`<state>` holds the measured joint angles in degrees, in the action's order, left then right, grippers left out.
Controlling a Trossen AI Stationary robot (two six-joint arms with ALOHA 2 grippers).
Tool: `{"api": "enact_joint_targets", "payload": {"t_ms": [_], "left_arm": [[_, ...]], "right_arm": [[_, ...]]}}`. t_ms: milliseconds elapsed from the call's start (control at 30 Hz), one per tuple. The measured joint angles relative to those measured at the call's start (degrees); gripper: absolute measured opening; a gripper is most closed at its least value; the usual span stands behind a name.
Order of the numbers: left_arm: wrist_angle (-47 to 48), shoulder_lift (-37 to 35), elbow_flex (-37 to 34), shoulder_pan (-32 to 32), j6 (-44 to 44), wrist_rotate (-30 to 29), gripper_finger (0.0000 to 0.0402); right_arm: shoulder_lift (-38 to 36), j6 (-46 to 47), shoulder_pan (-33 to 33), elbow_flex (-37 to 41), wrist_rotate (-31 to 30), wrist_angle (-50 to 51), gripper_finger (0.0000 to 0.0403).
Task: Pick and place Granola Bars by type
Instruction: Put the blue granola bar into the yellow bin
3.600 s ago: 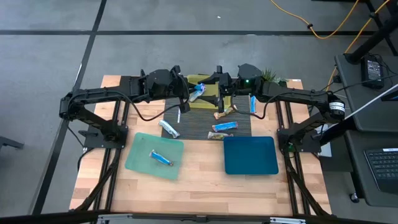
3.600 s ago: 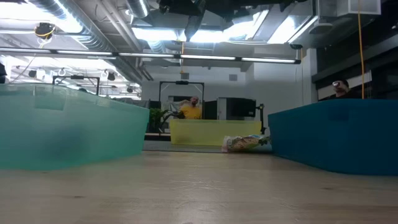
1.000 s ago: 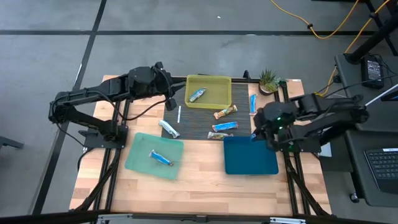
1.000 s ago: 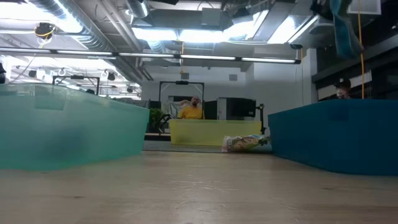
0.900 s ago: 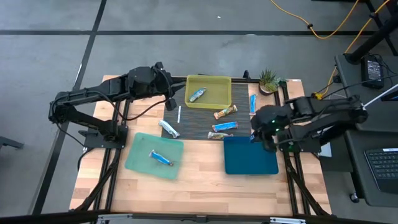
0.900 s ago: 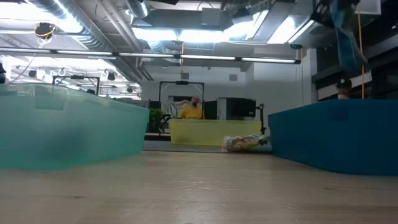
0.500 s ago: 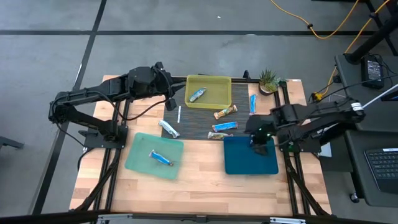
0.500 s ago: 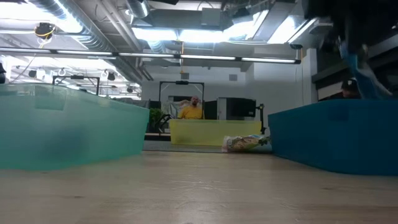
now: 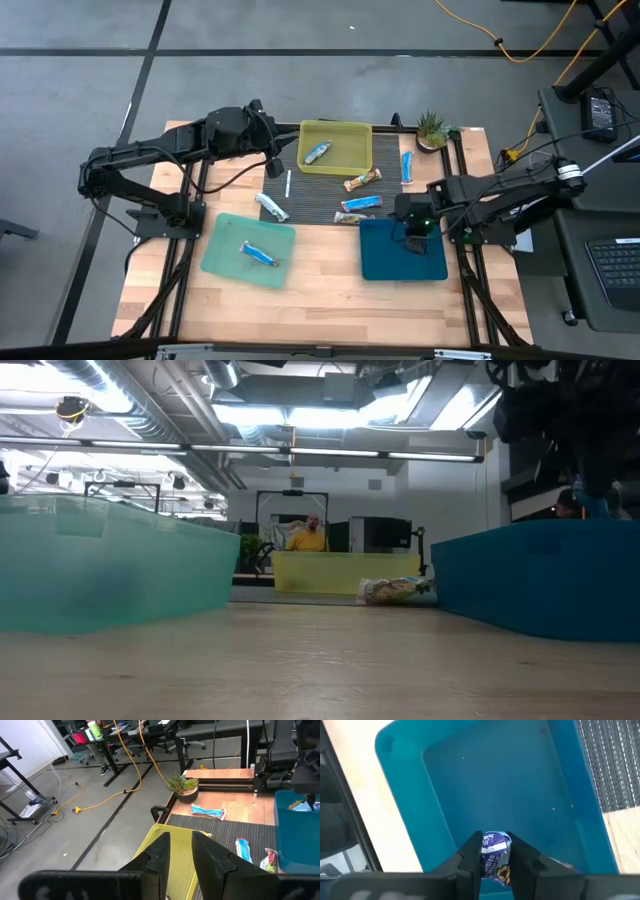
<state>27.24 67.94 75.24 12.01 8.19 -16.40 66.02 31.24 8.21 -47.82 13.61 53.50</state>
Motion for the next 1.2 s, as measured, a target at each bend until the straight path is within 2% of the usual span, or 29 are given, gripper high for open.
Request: {"api": "enact_joint_targets", "payload": {"t_ms": [200, 367, 733, 933, 1200], "left_arm": [[0.01, 0.00, 0.00, 0.00, -0.07, 0.00, 0.0071], [0.01, 0.00, -0.02, 0.00, -0.09, -0.01, 0.0074], [0.02, 0.00, -0.02, 0.00, -1.66, 1.28, 0.0071], [0.01, 0.00, -0.02, 0.00, -1.65, 1.06, 0.0074], [0.03, 0.00, -0.02, 0.00, -5.40, -1.93, 0.0071]], "right_arm": [[0.00, -0.49, 0.00, -2.31, 0.02, -0.25, 0.0078], [-0.02, -5.01, -1.08, -6.79, -0.52, -2.93, 0.0078], [0.93, -18.01, -13.56, -16.29, -2.08, -5.85, 0.0078], [7.44, -27.03, -21.14, -21.67, -0.99, -6.19, 0.0078], [21.93, -40.35, -30.42, -33.23, 4.15, -4.48, 0.0078]]}}
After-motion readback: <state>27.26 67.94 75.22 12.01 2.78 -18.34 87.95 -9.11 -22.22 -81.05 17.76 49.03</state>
